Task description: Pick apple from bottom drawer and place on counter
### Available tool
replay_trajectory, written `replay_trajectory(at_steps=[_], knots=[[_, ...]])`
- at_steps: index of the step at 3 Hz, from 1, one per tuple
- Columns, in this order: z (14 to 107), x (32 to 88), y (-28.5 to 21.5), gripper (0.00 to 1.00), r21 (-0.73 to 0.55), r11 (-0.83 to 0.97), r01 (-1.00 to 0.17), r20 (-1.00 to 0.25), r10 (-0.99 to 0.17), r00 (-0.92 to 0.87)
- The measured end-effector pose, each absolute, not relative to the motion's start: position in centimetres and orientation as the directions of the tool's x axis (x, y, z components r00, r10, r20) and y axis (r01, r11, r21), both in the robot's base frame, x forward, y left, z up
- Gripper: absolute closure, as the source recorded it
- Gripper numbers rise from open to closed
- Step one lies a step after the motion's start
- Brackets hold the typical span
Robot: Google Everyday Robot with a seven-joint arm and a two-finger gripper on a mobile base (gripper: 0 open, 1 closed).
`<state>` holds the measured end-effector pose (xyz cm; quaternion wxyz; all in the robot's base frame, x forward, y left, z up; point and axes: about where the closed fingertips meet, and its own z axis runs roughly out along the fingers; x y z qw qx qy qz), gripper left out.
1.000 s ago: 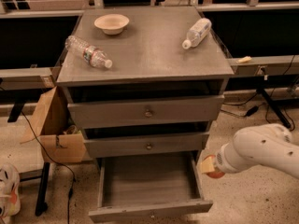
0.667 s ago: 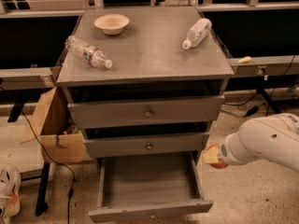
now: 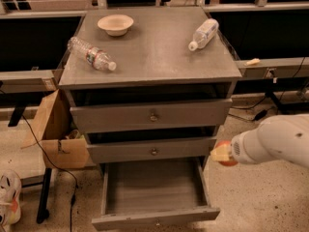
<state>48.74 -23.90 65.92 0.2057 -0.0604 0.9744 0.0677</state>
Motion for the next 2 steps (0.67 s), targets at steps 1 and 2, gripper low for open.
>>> replay_trajectory(at_steps=[1,2], knots=[[75.9,51.1,-22.3,1.00,0.166,0.969,-0.184,-0.602,-0.048,-0.797],[87.5,52.3,-18.5,1.00,0.197,0.941,-0.274,-0.755,-0.033,-0.654]])
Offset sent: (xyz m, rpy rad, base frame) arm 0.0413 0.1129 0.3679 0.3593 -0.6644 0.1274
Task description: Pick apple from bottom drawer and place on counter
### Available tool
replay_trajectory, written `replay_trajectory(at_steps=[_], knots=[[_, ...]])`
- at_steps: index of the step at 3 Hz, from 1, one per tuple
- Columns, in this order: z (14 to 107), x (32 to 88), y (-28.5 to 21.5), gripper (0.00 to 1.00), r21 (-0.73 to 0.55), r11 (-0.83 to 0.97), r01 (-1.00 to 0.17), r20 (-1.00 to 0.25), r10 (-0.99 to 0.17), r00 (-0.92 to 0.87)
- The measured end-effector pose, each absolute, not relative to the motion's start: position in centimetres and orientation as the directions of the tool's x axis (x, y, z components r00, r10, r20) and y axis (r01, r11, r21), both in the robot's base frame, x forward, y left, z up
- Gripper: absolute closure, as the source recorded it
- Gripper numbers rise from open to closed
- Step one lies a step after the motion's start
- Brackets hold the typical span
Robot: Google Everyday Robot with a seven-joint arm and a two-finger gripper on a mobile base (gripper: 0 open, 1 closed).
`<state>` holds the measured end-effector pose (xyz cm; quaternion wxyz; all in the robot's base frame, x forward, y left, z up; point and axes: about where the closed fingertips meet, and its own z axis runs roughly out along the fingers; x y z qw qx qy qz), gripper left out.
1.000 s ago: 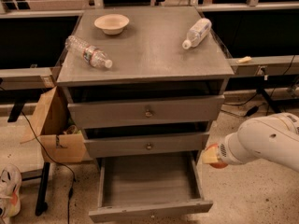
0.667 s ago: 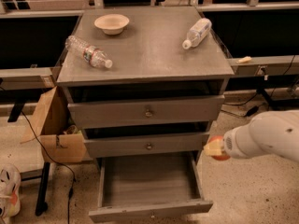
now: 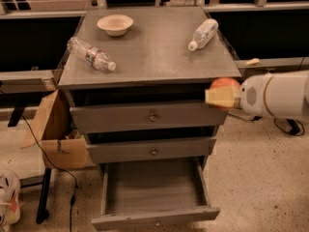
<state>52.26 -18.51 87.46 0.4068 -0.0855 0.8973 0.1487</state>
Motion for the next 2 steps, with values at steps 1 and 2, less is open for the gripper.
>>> replay_trajectory(at_steps=[1,2], knots=[[97.11,53.84,-14.70,1.00,0.222,0.911,-0.346,-0.835,-0.006,-0.550],[97.04,53.80,-14.71,1.00,0.222,0.912,-0.346,-0.834,-0.006,-0.551]])
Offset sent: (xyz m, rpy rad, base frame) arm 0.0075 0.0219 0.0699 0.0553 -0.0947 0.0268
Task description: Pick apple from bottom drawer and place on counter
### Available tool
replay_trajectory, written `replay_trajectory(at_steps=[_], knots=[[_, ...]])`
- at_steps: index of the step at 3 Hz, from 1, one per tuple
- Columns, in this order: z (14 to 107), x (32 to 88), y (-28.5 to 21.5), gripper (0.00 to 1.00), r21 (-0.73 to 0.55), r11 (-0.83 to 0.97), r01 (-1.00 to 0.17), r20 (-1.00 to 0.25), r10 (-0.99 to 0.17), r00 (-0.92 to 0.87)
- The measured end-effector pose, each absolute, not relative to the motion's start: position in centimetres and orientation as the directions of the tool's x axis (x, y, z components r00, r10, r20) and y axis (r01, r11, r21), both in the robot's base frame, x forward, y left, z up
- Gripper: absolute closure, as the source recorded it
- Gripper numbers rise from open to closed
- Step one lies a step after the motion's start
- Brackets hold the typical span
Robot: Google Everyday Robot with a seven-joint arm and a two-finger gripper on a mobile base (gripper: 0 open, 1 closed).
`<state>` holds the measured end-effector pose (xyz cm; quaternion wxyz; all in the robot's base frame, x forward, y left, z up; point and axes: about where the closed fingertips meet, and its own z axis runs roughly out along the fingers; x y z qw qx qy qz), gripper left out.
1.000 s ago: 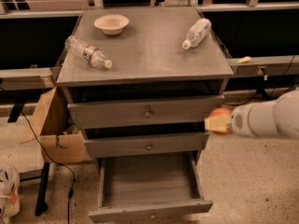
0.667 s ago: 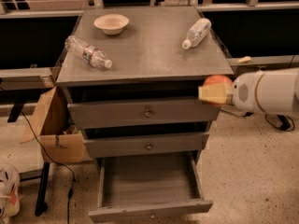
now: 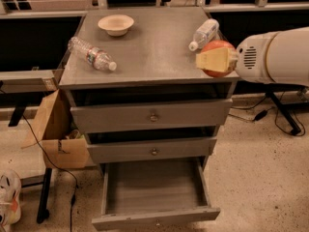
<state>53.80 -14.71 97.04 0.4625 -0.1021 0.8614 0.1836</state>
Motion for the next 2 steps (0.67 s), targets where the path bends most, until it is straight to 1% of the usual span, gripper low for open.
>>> replay_trajectory(at_steps=[1,2], knots=[[97.3,56.3,-13.5,1.00,0.233,0.901,-0.365,-0.854,0.009,-0.521],[97.1,61.2,-11.4,1.00,0.246,0.888,-0.388,-0.869,0.024,-0.495]])
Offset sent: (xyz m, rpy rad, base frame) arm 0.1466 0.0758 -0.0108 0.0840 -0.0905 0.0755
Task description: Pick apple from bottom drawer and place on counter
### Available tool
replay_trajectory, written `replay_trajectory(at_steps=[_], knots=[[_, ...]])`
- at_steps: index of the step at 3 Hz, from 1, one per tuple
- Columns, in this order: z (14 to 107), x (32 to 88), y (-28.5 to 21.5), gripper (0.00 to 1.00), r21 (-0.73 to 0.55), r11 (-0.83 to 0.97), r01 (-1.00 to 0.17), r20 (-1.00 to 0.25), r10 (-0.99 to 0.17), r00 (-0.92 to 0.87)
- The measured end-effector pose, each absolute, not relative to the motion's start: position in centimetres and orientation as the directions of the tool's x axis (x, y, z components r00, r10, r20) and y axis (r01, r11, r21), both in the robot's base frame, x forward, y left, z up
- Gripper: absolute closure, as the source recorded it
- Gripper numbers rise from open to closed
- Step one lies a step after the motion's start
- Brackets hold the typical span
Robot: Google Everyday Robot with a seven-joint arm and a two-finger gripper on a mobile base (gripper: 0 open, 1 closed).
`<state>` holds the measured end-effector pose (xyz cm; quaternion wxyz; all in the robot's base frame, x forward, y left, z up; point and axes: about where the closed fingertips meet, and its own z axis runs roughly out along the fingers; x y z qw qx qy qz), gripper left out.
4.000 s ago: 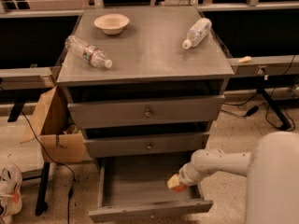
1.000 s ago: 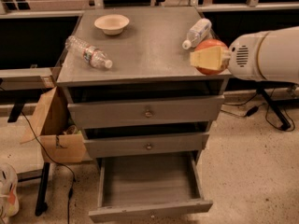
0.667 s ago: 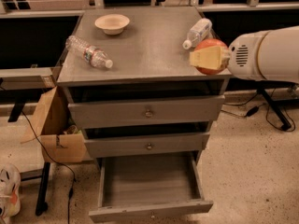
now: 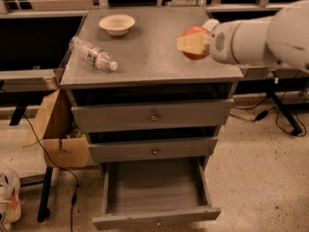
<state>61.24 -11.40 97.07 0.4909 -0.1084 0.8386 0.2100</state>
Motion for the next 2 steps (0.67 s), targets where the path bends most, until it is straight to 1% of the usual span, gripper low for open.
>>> replay_trajectory(at_steps=[1,2], knots=[[96.0,66.8,-8.2,1.00,0.266,0.873,-0.410,-0.866,0.030,-0.498],[94.5,70.7,-4.9,1.00,0.285,0.844,-0.455,-0.844,-0.005,-0.537]])
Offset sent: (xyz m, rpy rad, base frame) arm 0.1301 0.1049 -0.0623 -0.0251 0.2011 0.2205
